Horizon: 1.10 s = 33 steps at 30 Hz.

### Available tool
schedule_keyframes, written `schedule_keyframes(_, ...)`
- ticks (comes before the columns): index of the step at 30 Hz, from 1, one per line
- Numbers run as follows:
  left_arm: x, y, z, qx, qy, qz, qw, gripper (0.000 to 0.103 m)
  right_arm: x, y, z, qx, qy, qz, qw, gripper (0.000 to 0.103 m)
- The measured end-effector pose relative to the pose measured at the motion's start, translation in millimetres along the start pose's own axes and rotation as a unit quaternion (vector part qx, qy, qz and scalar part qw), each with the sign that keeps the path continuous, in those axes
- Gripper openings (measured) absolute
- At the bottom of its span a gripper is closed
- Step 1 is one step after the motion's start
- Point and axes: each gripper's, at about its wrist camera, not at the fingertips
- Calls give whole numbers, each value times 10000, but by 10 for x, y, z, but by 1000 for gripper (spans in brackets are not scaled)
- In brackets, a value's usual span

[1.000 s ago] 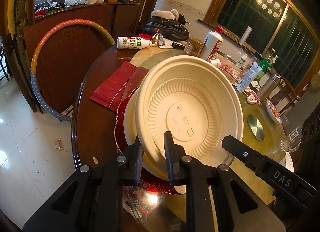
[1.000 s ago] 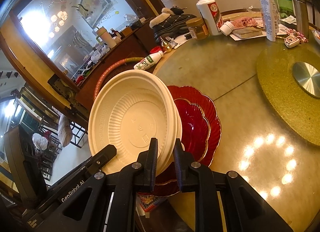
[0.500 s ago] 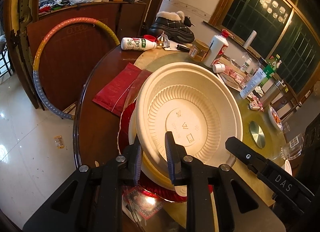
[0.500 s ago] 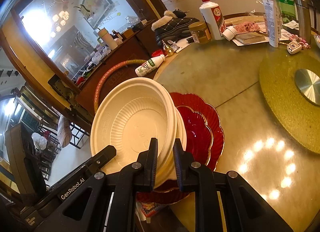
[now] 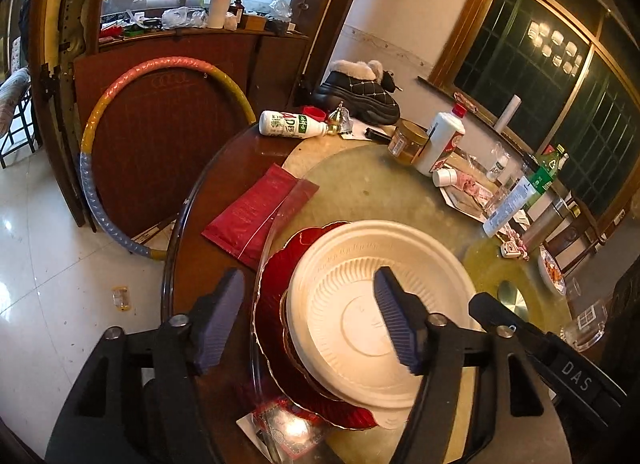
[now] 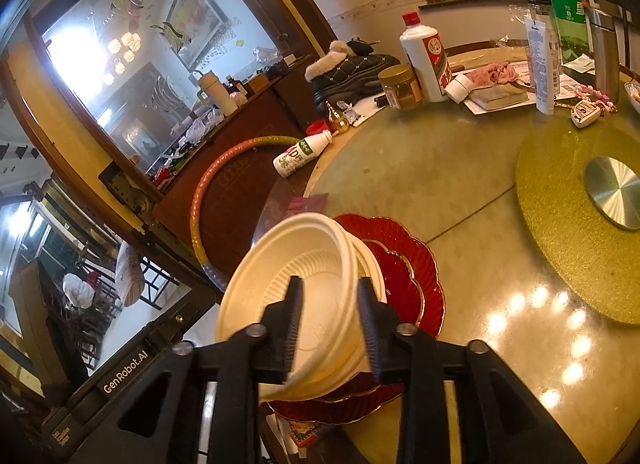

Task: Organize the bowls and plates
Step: 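Open both tools and release the bowls on the stack, then grasp another white foam bowl on the lazy susan with each tool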

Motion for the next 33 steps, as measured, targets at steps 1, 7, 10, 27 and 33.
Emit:
schedule_keyframes(1, -4, 2, -5, -13, -27, -6, 10000, 74, 1, 6, -4, -4, -14, 10, 10000, 48)
schedule_keyframes(7, -25, 39, -68, -114, -144, -139, 9997, 74, -77, 79, -150, -305, -27, 232, 9993, 74)
schedule_keyframes(10, -81, 70, -140, -273, -294, -252, 9989, 75, -212, 122, -312, -627, -28, 495, 9968, 76)
schedule_keyframes(27, -2395, -728, -22, 673, -2259, 1457, 9608, 83, -2037, 51, -1972, -1408, -1331, 1652, 9670, 82)
schedule_keyframes(33, -3488, -1455, 274, 2206, -2995, 1740, 9118, 83, -2977, -12, -2914, -1776, -2475, 2329, 9236, 82)
Point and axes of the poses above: each gripper's, at about its wrist camera, not at the fingertips, and z roughly the way its jaws point, x to its left, y to its top, and after that the axes turned 12 degrees about -x, right-handed
